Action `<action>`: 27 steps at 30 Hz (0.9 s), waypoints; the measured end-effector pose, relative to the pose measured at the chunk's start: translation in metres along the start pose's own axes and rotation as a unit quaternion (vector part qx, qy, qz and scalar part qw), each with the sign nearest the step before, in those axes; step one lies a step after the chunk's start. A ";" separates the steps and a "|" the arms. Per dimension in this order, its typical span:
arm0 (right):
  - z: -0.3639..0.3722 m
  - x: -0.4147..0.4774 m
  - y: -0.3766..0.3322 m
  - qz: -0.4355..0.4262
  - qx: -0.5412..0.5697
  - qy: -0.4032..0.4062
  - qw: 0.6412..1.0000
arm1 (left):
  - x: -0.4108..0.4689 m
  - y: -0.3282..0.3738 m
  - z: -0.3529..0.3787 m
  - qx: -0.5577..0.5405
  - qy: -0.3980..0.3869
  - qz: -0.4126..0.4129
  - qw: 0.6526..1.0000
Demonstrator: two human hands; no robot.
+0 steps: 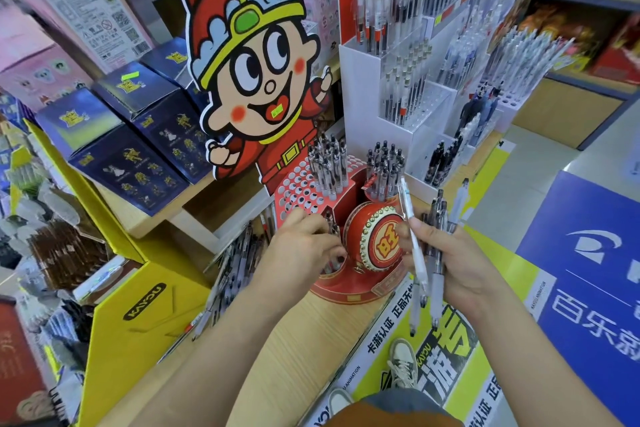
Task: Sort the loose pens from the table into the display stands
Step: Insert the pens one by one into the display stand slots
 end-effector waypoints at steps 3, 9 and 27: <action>0.006 0.001 0.005 0.018 0.000 -0.025 1.000 | 0.002 0.005 -0.001 0.032 0.014 0.002 0.999; 0.020 0.001 0.008 0.028 -0.014 -0.019 0.999 | 0.008 0.006 0.004 0.086 0.004 -0.017 0.996; 0.038 -0.002 0.017 0.027 -0.337 -0.142 0.930 | 0.057 0.049 -0.050 -0.133 -0.046 -0.010 0.990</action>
Point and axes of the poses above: each hand's wrist, its own x-axis towards the middle knuckle, its own z-axis out of the palm, y = z × x, the point moved 4 cm from there along x, towards the middle knuckle, and after that the axes turned 2 degrees about -x, right-handed, at the moved point
